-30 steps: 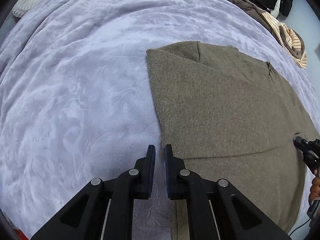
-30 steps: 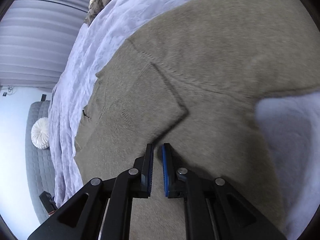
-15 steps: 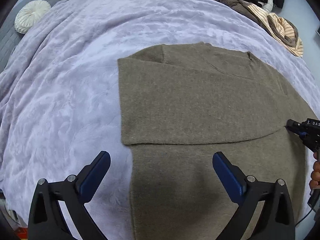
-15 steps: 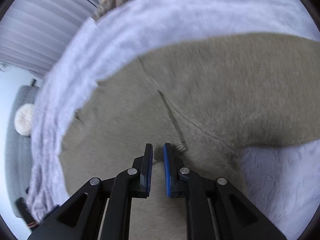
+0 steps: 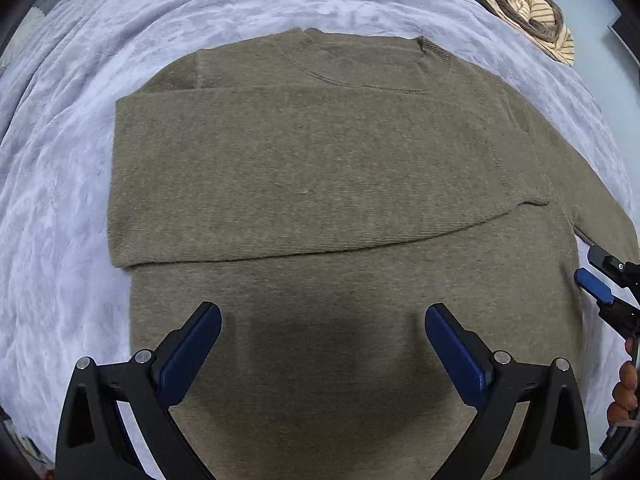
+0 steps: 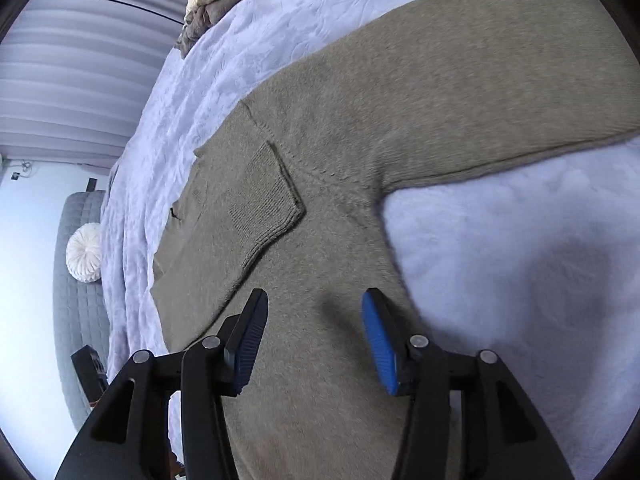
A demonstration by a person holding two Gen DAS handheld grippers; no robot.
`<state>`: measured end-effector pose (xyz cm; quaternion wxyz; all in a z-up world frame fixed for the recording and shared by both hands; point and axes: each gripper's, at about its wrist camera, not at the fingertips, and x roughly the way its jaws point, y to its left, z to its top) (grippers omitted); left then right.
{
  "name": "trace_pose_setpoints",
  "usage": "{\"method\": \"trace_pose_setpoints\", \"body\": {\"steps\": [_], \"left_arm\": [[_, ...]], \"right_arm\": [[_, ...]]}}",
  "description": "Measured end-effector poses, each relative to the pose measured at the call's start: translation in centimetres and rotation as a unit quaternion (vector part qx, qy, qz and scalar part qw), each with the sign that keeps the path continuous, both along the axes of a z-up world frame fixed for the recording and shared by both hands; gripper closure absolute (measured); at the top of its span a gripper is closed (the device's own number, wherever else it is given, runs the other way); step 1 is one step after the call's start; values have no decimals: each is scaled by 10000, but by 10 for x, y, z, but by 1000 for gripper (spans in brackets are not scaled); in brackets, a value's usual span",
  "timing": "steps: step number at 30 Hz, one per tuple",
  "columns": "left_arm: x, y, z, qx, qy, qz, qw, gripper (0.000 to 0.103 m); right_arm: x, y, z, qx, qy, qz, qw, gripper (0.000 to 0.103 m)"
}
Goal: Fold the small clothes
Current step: 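Grasp the other sleeve cuff with the right tool, then fold the held sleeve across the sweater body with the right tool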
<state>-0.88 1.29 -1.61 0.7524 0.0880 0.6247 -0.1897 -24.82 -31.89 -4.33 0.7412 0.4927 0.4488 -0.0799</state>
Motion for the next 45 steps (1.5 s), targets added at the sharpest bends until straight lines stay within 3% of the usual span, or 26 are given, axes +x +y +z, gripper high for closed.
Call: {"method": "trace_pose_setpoints", "body": {"steps": [8, 13, 18, 25, 27, 28, 29, 35, 39, 42, 45], "left_arm": [[-17, -64, 3, -118, -28, -376, 9992, 1], [-24, -97, 1, -128, 18, -572, 9983, 1], [-32, -119, 0, -140, 7, -629, 9979, 1], [-39, -129, 1, -235, 59, -617, 9978, 1], [-40, -127, 4, -267, 32, -597, 9979, 1], [-41, -125, 5, -264, 5, -583, 9980, 1], [-43, -122, 6, -253, -48, -548, 9982, 1], [-25, -91, 7, -293, -71, -193, 9994, 1], [-10, -49, 18, -370, -288, 184, 9987, 1], [6, -9, 23, -334, -437, 544, 9970, 1], [21, 29, 14, -259, -277, 872, 9955, 1]], "right_arm": [[-42, -55, -3, 21, 116, -774, 9969, 50], [-79, -106, 1, -104, 149, -1506, 9884, 50], [-115, -149, -4, 71, 46, -2357, 9718, 50], [-130, -184, -14, 445, -557, -3185, 9452, 50], [-126, -188, -12, 560, -807, -3205, 9421, 67], [-121, -189, -11, 620, -864, -3147, 9432, 93], [-116, -189, -10, 636, -887, -3096, 9446, 97], [-51, -166, 30, 346, -1441, -2276, 9624, 97], [32, -110, 69, -111, -1807, -910, 9793, 97], [95, -45, 90, -554, -1936, 304, 9790, 97], [150, 40, 88, -876, -1802, 1572, 9670, 97]]}}
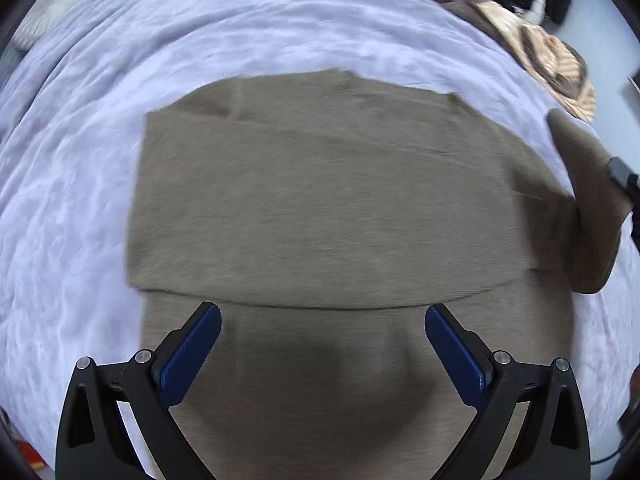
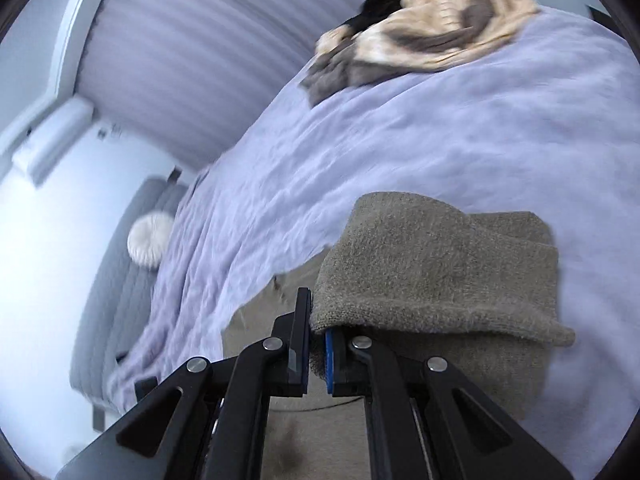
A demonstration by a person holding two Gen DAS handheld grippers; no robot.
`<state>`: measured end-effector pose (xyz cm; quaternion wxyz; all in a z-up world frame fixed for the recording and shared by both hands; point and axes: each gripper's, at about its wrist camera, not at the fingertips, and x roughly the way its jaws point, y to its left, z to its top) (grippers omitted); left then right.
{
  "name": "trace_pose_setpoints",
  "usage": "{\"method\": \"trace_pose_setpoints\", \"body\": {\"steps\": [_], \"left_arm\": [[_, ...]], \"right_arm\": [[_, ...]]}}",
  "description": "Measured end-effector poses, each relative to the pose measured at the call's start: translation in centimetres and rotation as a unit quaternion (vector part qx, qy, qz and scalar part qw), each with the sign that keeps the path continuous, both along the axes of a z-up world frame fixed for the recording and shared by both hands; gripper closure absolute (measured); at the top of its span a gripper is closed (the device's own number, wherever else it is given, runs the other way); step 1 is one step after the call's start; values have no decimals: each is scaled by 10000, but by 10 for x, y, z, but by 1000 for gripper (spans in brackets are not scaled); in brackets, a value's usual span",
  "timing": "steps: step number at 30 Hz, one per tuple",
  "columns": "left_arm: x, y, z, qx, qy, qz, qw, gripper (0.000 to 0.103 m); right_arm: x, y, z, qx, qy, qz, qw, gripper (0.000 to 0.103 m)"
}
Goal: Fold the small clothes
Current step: 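Fold the held sleeve across the sweater body with the right tool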
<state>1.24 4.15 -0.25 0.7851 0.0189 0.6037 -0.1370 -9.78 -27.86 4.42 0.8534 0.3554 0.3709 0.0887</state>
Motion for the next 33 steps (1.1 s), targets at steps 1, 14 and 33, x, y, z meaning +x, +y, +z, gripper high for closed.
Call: {"method": "trace_pose_setpoints", "body": {"steps": [1, 14, 33], "left_arm": [[2, 12, -3, 16, 52, 136, 9999, 1], [-4, 116, -11, -251, -8, 744, 9969, 1], [-4, 143, -3, -534, -64, 771, 9956, 1]], "right_arm": [[13, 24, -7, -101, 123, 288, 9995, 97], [29, 65, -84, 930, 1450, -689, 9826, 49], [72, 258, -62, -2785, 1200, 2483, 9200, 54]]}}
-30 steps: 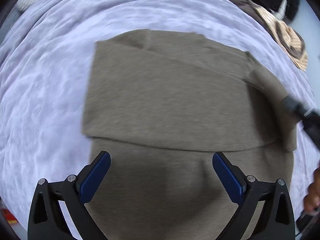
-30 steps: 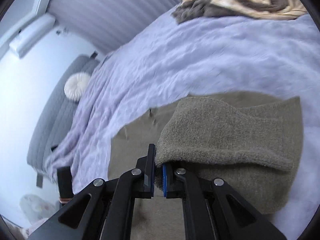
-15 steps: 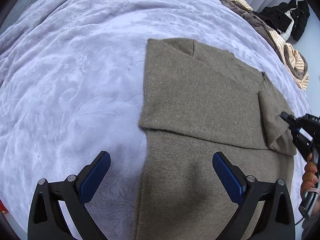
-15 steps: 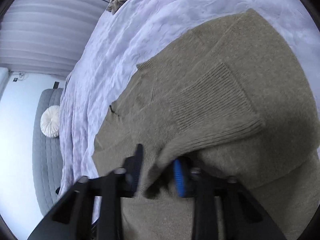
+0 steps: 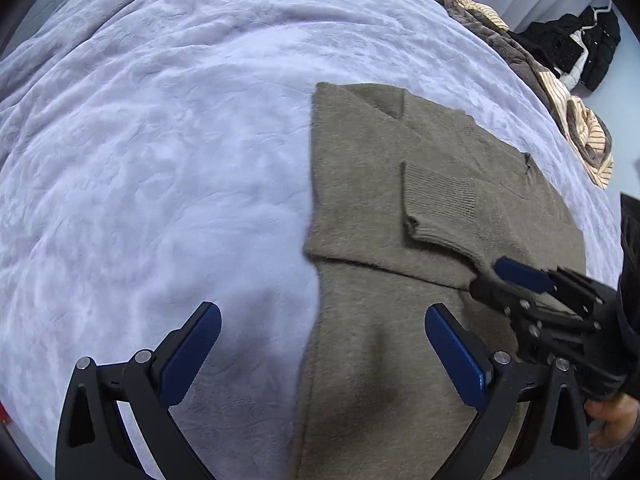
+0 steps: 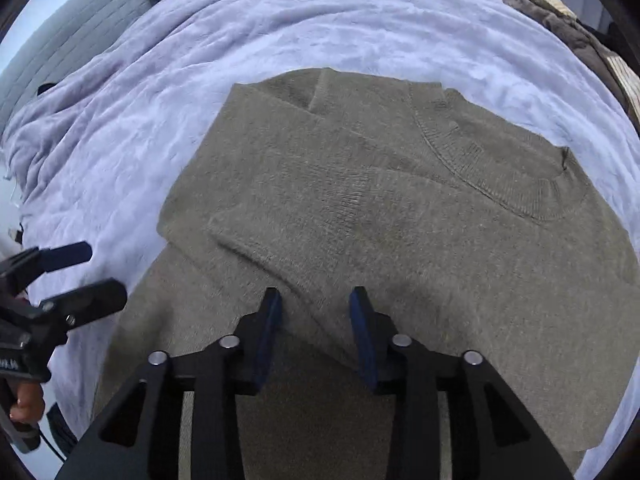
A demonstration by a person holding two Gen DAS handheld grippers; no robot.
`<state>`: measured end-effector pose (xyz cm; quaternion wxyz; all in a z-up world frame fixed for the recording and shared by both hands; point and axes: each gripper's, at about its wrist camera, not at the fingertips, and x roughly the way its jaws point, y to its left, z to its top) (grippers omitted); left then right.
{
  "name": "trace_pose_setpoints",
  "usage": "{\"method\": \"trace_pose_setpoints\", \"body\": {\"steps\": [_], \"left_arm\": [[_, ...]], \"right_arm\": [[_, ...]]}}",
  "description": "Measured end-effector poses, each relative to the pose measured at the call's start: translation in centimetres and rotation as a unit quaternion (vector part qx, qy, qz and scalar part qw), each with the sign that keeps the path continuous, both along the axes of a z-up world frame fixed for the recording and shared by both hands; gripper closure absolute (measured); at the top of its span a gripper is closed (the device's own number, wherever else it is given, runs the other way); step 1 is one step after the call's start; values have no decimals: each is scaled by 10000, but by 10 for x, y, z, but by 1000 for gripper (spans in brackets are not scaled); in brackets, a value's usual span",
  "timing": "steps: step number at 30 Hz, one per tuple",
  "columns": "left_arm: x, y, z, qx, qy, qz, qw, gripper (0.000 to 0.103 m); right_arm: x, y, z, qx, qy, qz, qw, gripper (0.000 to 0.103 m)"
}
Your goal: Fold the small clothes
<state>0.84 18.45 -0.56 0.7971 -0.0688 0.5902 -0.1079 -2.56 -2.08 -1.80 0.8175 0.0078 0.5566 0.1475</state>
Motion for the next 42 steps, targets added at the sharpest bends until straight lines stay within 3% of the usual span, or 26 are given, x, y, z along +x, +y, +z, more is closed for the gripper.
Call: {"method": "trace_pose_setpoints", "body": {"steps": [3, 5, 8, 10, 11, 13, 15, 16, 18, 19, 20, 24, 27, 29, 32, 33, 34, 36, 42], "left_arm": [[9, -22, -1, -365, 119, -181, 9991, 1], [14, -38, -2, -667, 215, -325, 9970, 1], [28, -65, -3, -882, 244, -518, 9945, 3], [39, -78, -9, -980, 387, -550, 9929, 33], [45, -84, -14, -966, 526, -522, 9926, 39], [55, -92, -21, -1055, 688, -474, 9909, 78], [60, -99, -24, -1099, 654, -571, 9901, 89], [60, -102, -22, -1064, 562, -643, 9907, 89], [58, -106, -13, -945, 356, -749, 9921, 95], [56, -107, -8, -910, 288, -791, 9923, 95], [52, -106, -2, -896, 199, -806, 9925, 95], [37, -105, -9, -638, 222, -876, 9939, 95], [31, -103, -27, -544, 328, -811, 9947, 95], [29, -99, -24, -549, 267, -726, 9955, 94], [27, -88, -15, -247, 117, -641, 9976, 94], [27, -84, -14, -154, 123, -651, 9977, 88], [28, -79, -12, -49, 140, -619, 9980, 66], [28, -68, -4, 379, -18, -387, 9985, 36], [30, -61, 21, 167, -331, -496, 9981, 34]], "right_arm": [[-21, -46, 6, 441, 109, -593, 9972, 55], [-34, -89, 6, 871, 256, -1274, 9877, 54], [-63, -159, -1, 1636, 410, -2499, 9535, 54], [-88, -204, -8, 2098, 421, -3294, 9196, 54], [-99, -223, -11, 2280, 425, -3628, 9026, 54], [-120, -255, -20, 2619, 420, -4205, 8677, 55], [-133, -278, -30, 2895, 400, -4600, 8384, 54], [-137, -287, -35, 3014, 365, -4735, 8268, 54], [-132, -294, -44, 3152, 301, -4854, 8149, 64], [-126, -295, -45, 3043, 345, -4850, 8191, 99], [-122, -296, -43, 2950, 342, -4808, 8250, 97], [-116, -289, -16, 2359, 0, -4260, 8734, 97], [-119, -293, -31, 1872, 281, -4053, 8944, 97], [-117, -293, -45, 1868, 383, -3987, 8970, 97], [-123, -295, -47, 1940, 313, -4004, 8950, 97], [-124, -295, -46, 1951, 319, -4014, 8943, 97], [-126, -295, -45, 1970, 337, -4031, 8931, 96], [-132, -295, -38, 1940, 361, -4060, 8923, 93], [-144, -285, 1, 1508, -99, -3887, 9089, 93]]}}
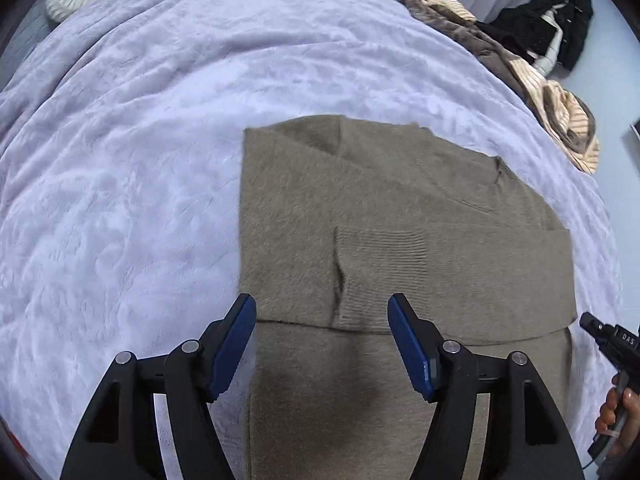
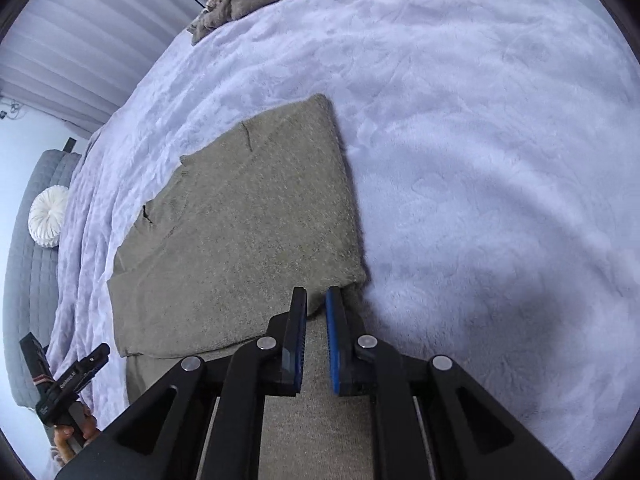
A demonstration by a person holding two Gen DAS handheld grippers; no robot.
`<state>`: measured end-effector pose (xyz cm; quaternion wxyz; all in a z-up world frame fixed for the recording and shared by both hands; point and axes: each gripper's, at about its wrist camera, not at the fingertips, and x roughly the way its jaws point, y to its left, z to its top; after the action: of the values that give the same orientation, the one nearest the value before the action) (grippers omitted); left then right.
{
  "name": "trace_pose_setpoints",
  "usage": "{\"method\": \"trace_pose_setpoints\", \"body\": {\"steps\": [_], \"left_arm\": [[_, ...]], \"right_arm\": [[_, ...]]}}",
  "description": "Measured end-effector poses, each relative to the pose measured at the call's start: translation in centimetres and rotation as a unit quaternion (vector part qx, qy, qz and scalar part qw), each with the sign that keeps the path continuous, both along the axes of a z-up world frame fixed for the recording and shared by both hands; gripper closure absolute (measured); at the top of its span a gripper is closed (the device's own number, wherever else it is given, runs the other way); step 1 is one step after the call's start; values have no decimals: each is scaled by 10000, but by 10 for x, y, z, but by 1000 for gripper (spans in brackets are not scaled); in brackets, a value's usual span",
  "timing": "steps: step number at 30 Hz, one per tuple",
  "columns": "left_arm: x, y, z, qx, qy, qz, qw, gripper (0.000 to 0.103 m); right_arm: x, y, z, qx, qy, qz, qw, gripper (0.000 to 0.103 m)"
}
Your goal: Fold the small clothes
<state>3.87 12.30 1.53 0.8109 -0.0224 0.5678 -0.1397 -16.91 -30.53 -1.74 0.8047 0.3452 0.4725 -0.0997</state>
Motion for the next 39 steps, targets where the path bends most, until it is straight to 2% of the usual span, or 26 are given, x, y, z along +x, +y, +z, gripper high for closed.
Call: {"method": "trace_pose_setpoints", "body": {"steps": [2, 5, 7, 9, 12, 19, 21, 23, 25, 35, 38, 39], "left_arm": [[4, -16, -6, 242, -46, -192, 9995, 34], [8, -35, -29, 722, 24, -310, 9969, 34], [8, -36, -46, 996, 165, -268, 9945, 34], [6, -29, -44, 830, 159, -213, 9962, 34], [1, -18, -39, 895, 243, -184, 9955, 20], [-25, 4, -42, 1040, 594, -271, 9924, 20], [-32, 10, -42, 1025, 660, -225, 9923, 20], [-38, 14, -42, 972, 760, -166, 9922, 20], [-44, 17, -44, 940, 879, -138, 9916, 20], [-98, 30, -38, 1002, 1299, -331, 9859, 20], [-116, 34, -32, 1055, 1395, -390, 9838, 20], [-121, 34, -30, 1082, 1413, -419, 9832, 20]], "right_arm": [[7, 4, 2, -224, 34, 127, 9997, 93], [20, 8, -11, -226, 200, 197, 9994, 92], [26, 14, -26, -352, 488, 355, 9976, 93], [24, 16, -29, -369, 526, 389, 9972, 94], [15, 12, -26, -238, 527, 348, 9977, 93], [-17, 12, -21, 103, 619, 260, 9977, 92], [-23, 17, -20, 134, 651, 275, 9974, 89], [-27, 22, -20, 186, 676, 294, 9971, 79], [-30, 27, -20, 216, 710, 308, 9968, 74], [-49, 50, -12, 353, 1022, 373, 9934, 71], [-58, 59, -8, 437, 1126, 481, 9915, 56], [-61, 63, -6, 464, 1173, 530, 9906, 56]]}}
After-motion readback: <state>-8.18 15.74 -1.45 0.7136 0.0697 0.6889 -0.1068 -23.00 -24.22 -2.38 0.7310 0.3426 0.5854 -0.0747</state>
